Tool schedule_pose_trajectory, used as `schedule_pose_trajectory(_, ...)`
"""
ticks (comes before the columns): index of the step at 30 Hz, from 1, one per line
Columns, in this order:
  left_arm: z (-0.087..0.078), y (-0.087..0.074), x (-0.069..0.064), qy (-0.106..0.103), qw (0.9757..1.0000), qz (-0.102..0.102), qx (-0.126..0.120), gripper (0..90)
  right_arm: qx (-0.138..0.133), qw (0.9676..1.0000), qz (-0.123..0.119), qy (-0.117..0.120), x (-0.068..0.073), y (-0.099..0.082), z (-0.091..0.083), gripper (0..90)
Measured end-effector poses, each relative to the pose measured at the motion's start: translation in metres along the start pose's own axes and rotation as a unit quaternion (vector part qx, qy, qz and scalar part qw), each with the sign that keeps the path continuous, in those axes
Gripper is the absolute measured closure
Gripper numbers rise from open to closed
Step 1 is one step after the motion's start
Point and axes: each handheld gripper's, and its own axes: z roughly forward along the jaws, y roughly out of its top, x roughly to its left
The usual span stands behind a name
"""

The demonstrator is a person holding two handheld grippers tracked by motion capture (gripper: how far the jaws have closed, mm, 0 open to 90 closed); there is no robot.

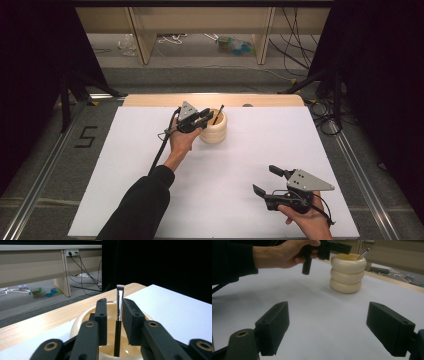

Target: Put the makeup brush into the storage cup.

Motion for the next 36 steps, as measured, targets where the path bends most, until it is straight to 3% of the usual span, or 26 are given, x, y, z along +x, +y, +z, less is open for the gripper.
schedule_pose_trajectory(1, 0.000, 0.001, 0.000, -0.001, 1.0000, -0.002, 0.001, 69.6, 0.006, 0.9999, 0.009, 0.003, 0.001, 0.000, -0.001, 19.7)
schedule_pose_trajectory(3, -0.001, 0.002, 0.000, 0.000, 0.9999, -0.012, 0.006, 61.6, -0.008, 1.0000, 0.000, 0.001, 0.000, 0.000, 0.001, 19.6)
schedule_pose_trajectory(6, -0.004, 0.003, 0.003, 0.002, 0.9999, -0.006, 0.009, 56.8, -0.007, 1.0000, 0.001, 0.002, 0.000, 0.000, 0.001, 19.7)
schedule_pose_trajectory(12, -0.011, 0.009, 0.005, -0.001, 0.9995, -0.025, 0.020, 42.6, -0.008, 1.0000, 0.001, 0.002, 0.000, 0.000, 0.001, 19.7)
schedule_pose_trajectory(13, -0.013, 0.010, 0.004, -0.001, 0.9996, -0.020, 0.022, 41.3, -0.001, 1.0000, 0.000, -0.001, 0.000, 0.000, 0.000, 19.7)
schedule_pose_trajectory(16, -0.017, 0.012, 0.004, -0.006, 0.9995, -0.015, 0.025, 39.6, 0.008, 0.9999, 0.013, 0.004, 0.002, 0.000, 0.000, 19.7)
schedule_pose_trajectory(22, -0.024, 0.017, 0.003, -0.009, 0.9993, -0.025, 0.026, 37.4, 0.007, 0.9999, 0.012, 0.002, 0.002, 0.000, 0.000, 19.7)
schedule_pose_trajectory(36, -0.037, 0.022, -0.007, -0.025, 0.9987, -0.012, 0.042, 33.3, 0.005, 0.9999, 0.011, 0.000, 0.001, 0.000, 0.000, 19.7)
